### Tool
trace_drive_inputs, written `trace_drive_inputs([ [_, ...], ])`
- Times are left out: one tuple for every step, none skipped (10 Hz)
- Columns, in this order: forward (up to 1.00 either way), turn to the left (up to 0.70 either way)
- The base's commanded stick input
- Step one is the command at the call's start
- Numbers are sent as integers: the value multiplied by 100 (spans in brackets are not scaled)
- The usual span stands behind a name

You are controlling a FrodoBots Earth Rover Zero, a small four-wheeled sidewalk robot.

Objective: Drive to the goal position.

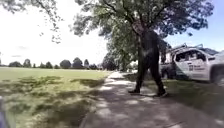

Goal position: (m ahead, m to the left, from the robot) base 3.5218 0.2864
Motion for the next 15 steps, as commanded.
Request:
trace_drive_inputs([
  [70,0],
  [70,0],
  [70,0],
  [70,0],
  [70,0],
  [70,0],
  [70,0],
  [70,0],
  [70,0],
  [70,0],
  [70,0],
  [70,0],
  [70,0],
  [70,0],
  [70,0],
])
